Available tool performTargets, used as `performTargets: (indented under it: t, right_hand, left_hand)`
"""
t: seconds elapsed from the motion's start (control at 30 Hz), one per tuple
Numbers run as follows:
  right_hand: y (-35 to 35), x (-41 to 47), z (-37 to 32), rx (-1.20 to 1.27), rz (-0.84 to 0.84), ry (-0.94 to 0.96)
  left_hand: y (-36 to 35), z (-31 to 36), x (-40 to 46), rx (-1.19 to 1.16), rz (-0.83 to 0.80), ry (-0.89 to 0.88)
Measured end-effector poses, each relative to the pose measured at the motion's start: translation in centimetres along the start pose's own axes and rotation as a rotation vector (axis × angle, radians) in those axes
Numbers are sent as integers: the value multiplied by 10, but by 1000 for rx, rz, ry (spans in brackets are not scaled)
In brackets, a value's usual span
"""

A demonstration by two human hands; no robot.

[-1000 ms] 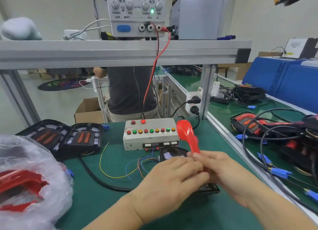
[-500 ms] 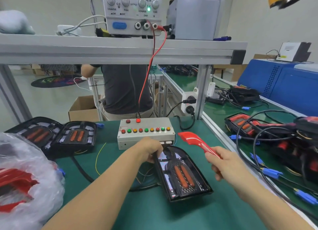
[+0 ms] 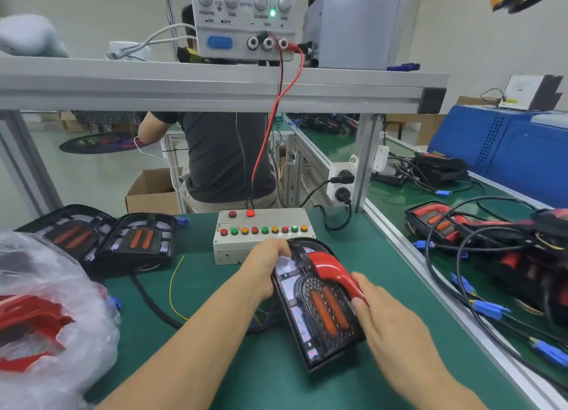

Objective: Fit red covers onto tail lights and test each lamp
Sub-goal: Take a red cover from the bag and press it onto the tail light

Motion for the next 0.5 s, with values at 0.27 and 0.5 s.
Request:
performTargets:
  t: [0.27,0.5]
  right_hand:
    - [-2,15,7,61,-11,70]
    - [-6,17,-2,242,-72,107]
  left_hand:
    - [-8,4,14,79,-161,-59]
    - [-13,7,16,133,-250,-28]
Point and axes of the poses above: each hand's wrist, its own x-axis towards the middle knuckle, its own y-axis out of the back of the hand, z = x × y, the point moved 9 cm from there along x, towards the middle knuckle, and after that the axes turned 7 degrees about -z, right-handed, at the moved point
